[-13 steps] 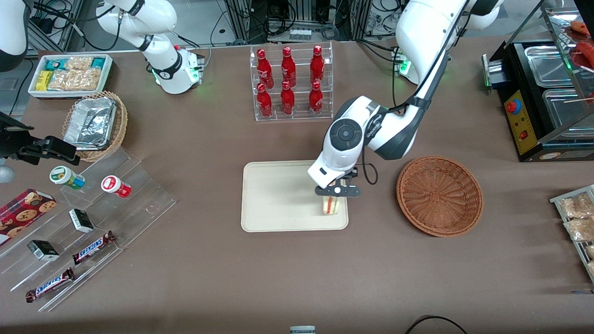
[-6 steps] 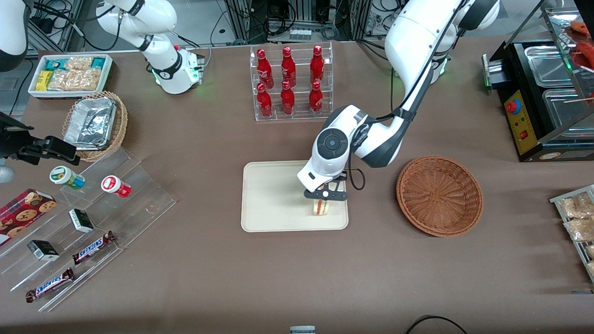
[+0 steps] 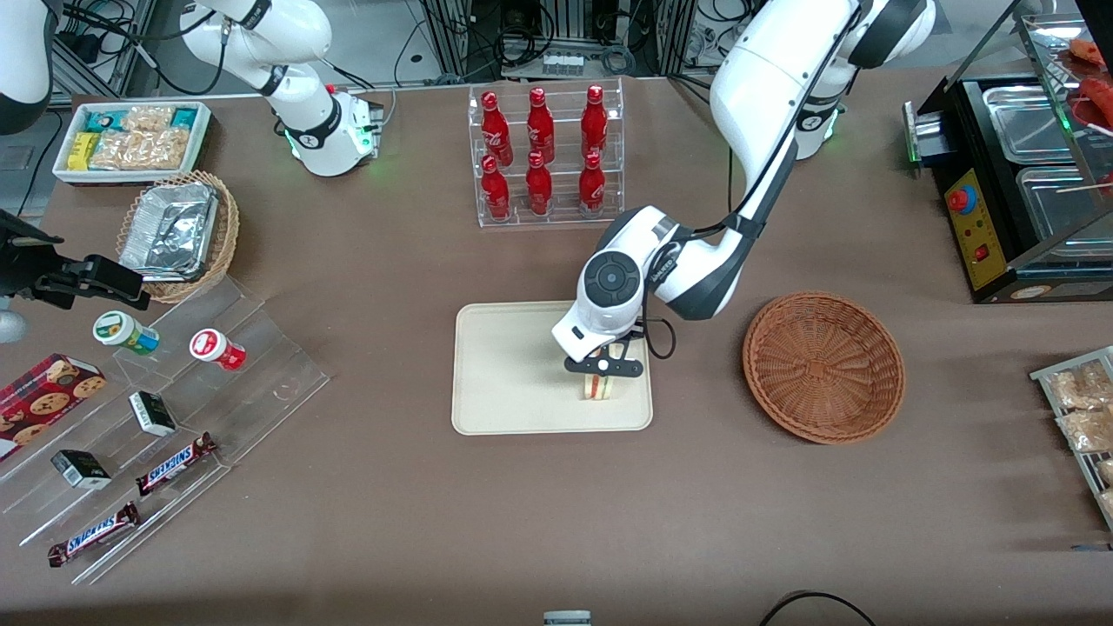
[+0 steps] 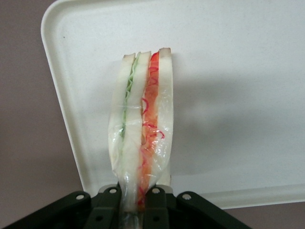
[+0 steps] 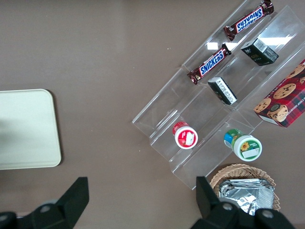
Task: Place sandwich from basket to tray
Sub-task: 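Lower the sandwich onto the tray with the left gripper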
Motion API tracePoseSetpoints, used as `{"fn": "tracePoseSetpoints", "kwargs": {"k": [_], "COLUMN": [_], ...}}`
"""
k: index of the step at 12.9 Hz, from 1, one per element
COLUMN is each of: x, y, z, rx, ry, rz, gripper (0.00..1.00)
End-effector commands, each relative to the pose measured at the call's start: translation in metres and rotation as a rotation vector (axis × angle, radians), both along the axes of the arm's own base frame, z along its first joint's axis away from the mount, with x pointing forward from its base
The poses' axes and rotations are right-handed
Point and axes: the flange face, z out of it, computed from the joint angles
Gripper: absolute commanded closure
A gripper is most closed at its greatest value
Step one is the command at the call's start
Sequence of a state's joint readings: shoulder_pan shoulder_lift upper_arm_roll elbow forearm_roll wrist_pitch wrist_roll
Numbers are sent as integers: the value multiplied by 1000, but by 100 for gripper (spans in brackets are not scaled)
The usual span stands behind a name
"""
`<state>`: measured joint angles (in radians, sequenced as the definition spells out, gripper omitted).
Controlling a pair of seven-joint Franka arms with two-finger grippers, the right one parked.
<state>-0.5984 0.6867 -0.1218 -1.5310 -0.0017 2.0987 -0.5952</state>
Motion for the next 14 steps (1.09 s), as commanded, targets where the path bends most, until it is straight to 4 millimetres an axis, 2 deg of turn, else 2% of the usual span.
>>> {"fn": "tracePoseSetpoints", "kwargs": {"k": [1,3,4,5,6,7,11,14], "x": [-1,-6,-4,-5,-4,-4,2,17], "y": [-14,-21,-22,-21,-22,-22,-15,0], "z": [-4,-10,-8,-9,-8,-6,1,25], "rx": [-6,-4,-8,-4,-4,-9,-2,-15], "ry": [-5,-6,-8,-9,-11,-10,-18,-42], "rz": [-14,-22,-12,-8,-4,1,10,37], "gripper": [100,100,74,37,7,0,0,0]}}
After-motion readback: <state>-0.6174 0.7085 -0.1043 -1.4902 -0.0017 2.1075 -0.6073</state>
